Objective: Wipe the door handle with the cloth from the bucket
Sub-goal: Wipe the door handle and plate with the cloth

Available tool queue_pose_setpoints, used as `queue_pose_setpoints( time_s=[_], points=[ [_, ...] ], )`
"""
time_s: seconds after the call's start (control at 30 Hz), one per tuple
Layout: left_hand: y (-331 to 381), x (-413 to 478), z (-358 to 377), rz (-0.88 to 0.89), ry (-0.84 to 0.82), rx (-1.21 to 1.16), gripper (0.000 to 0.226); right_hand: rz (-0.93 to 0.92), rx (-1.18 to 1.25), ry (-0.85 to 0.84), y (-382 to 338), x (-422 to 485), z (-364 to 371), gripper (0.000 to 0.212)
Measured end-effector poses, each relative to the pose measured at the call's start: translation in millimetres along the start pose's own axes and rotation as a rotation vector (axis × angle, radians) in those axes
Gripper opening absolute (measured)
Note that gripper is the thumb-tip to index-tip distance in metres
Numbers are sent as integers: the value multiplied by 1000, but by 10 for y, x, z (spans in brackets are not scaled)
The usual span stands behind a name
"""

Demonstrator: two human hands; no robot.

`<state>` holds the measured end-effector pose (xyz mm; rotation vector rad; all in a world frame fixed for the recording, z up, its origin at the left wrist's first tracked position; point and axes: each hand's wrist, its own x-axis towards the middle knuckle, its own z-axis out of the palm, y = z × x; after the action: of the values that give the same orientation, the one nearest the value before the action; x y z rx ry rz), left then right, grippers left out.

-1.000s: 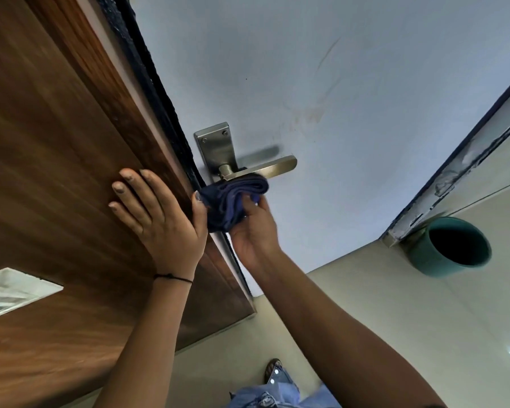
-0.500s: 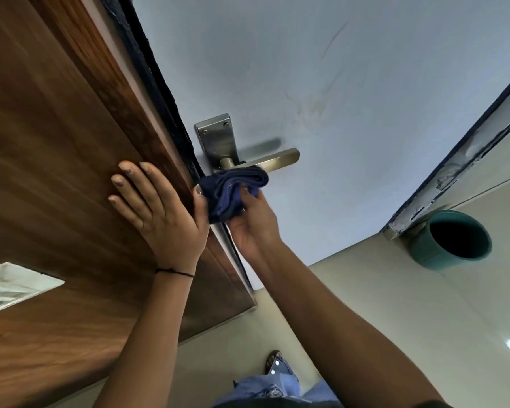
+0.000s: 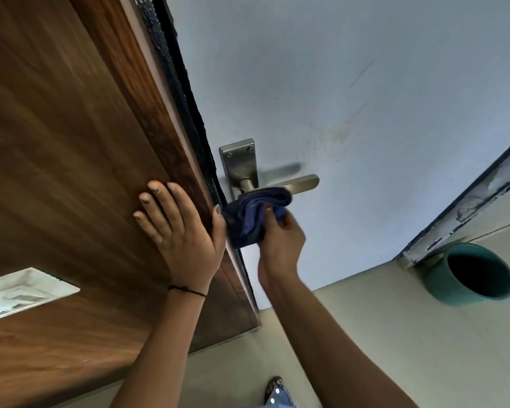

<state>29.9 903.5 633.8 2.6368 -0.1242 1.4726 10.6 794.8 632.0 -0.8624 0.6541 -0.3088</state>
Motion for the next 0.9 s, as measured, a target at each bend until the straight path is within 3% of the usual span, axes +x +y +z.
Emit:
queue_pose_setpoints(
  time_s=[0.1, 0.23, 0.37, 0.57, 0.77, 0.83, 0.9],
  points=[
    [-8, -12, 12, 4, 7, -11, 84, 27, -41, -50, 6, -28, 6, 18],
    [-18, -11, 22, 7, 21, -5, 83, -96, 71, 129, -322, 285, -232, 6],
    [-13, -11, 26, 14, 14, 11, 85, -154, -27, 187, -297, 324, -218, 6],
    [-22, -31, 34, 13, 14, 21, 85, -101, -215, 41, -1, -13, 24, 17],
    [-11, -31, 46, 3, 26, 17, 83, -254, -525, -109, -83, 13, -178, 28],
    [-12, -35, 54, 4, 28, 22, 84, -305, -566, -73, -136, 46, -282, 26],
    [-12, -36, 58, 7, 26, 21, 84, -337, -479, 80, -235, 89, -392, 29]
  ],
)
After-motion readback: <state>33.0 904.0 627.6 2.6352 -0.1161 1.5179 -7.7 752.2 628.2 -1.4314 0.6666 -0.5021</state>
